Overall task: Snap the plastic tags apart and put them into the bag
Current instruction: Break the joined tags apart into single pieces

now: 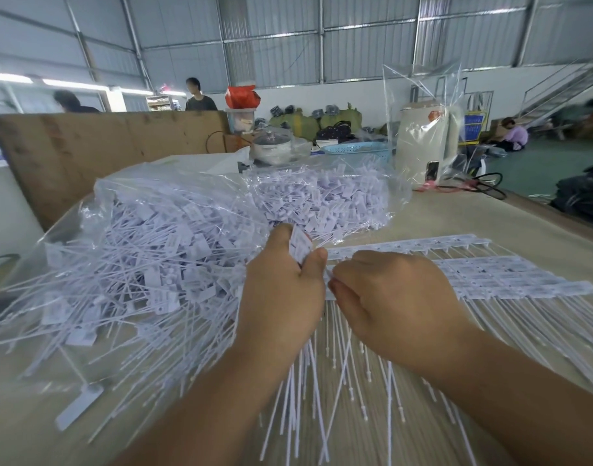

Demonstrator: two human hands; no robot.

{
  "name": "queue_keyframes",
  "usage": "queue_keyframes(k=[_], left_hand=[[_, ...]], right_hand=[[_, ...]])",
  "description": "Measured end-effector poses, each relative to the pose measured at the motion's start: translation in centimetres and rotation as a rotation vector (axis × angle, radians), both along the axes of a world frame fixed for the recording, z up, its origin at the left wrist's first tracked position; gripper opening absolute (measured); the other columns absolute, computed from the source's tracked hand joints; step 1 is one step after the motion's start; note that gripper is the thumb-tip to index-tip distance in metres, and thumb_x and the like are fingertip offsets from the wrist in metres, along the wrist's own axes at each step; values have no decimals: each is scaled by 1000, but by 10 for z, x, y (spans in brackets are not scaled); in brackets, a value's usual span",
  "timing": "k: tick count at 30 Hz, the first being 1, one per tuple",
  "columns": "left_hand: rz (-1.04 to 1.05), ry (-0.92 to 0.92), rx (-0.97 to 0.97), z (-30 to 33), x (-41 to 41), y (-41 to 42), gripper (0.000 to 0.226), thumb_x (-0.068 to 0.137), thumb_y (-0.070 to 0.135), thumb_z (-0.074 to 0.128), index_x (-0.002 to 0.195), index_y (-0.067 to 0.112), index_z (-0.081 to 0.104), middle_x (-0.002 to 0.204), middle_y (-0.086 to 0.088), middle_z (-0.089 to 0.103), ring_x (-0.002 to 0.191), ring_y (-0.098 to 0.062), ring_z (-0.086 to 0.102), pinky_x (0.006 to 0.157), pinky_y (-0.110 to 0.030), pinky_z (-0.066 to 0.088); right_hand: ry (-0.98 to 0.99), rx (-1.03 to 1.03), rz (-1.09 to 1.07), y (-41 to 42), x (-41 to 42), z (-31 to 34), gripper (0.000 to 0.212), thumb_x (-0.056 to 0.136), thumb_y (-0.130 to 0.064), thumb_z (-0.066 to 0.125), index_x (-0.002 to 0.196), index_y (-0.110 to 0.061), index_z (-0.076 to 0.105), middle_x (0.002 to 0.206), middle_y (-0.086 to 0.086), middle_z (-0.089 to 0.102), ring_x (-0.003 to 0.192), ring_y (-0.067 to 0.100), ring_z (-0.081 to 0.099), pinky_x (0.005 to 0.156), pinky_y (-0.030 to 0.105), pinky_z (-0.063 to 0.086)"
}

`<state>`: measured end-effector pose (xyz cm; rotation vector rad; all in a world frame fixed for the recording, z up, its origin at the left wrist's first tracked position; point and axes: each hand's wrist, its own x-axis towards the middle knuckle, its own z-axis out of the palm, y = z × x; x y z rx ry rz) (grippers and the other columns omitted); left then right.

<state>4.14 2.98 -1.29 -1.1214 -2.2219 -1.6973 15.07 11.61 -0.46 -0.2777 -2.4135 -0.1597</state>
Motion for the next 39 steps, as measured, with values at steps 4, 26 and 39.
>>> queue_keyframes(k=[4,26,39], left_hand=[[108,32,27,6,-15,-6,28,97,31,56,124,25,50,68,5,58,45,-3,56,35,-13,35],[-518,-471,73,0,2,-11,20,82,44,69,86,25,71,72,-3,71,58,-16,62,43,-28,47],[-385,-471,187,1,-10,-11,19,75,33,68,87,19,72,73,-4,74,60,-16,70,48,-23,52]], right_hand=[[81,-6,67,-4,9,3,28,82,-19,54,59,-17,39,51,2,43,40,29,43,37,32,36],[-36,-353,182,8,8,-6,56,94,-52,39,141,-28,22,65,-5,58,54,13,54,49,35,42],[-120,-469,107,12,13,3,45,89,-60,35,73,-21,48,58,-4,48,53,15,48,55,40,44]])
